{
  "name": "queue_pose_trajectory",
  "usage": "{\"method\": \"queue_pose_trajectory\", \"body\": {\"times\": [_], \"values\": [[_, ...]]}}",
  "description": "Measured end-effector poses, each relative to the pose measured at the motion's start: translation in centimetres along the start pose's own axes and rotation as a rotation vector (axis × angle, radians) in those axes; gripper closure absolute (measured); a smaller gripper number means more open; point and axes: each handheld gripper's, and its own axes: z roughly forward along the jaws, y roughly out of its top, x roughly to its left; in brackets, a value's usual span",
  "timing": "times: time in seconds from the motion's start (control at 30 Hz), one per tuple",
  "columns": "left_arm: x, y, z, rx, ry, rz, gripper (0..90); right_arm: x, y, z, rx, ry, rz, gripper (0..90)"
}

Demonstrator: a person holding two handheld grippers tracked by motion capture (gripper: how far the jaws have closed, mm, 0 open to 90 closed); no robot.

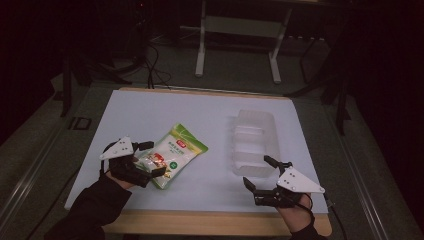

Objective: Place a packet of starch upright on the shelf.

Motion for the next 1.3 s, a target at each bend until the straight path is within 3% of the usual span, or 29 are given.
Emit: {"method": "queue_pose_trajectory", "body": {"times": [0.1, 0.33, 0.57, 0.77, 0.97, 1.1, 1.3], "values": [[0.7, 0.3, 0.2, 0.010, 0.002, -0.014, 0.3, -0.1, 0.1, -0.1, 0.002, 0.001, 0.025, 10.1], [2.0, 1.3, 1.3, 0.041, 0.053, 0.012, 1.5, -0.2, 0.2, -0.2, -0.005, 0.014, 0.047, 12.3], [3.7, 2.1, 3.2, 0.093, 0.028, -0.016, 1.5, -0.1, 0.3, -0.3, -0.011, 0.019, 0.039, 12.9], [5.1, 2.5, 4.9, 0.108, 0.044, -0.011, 3.9, -0.1, 0.2, -0.3, -0.010, 0.022, 0.038, 13.0], [7.1, 2.6, 6.5, 0.142, 0.084, -0.036, 7.3, 0.0, 0.2, -0.2, -0.007, 0.033, 0.032, 13.2], [8.3, 2.4, 7.4, 0.170, 0.076, -0.071, 15.6, 0.0, 0.2, -0.2, -0.012, 0.032, 0.029, 13.3], [9.6, 1.6, 8.9, 0.245, 0.110, -0.114, 14.6, 0.0, 0.1, -0.1, -0.009, 0.037, 0.029, 13.4]]}}
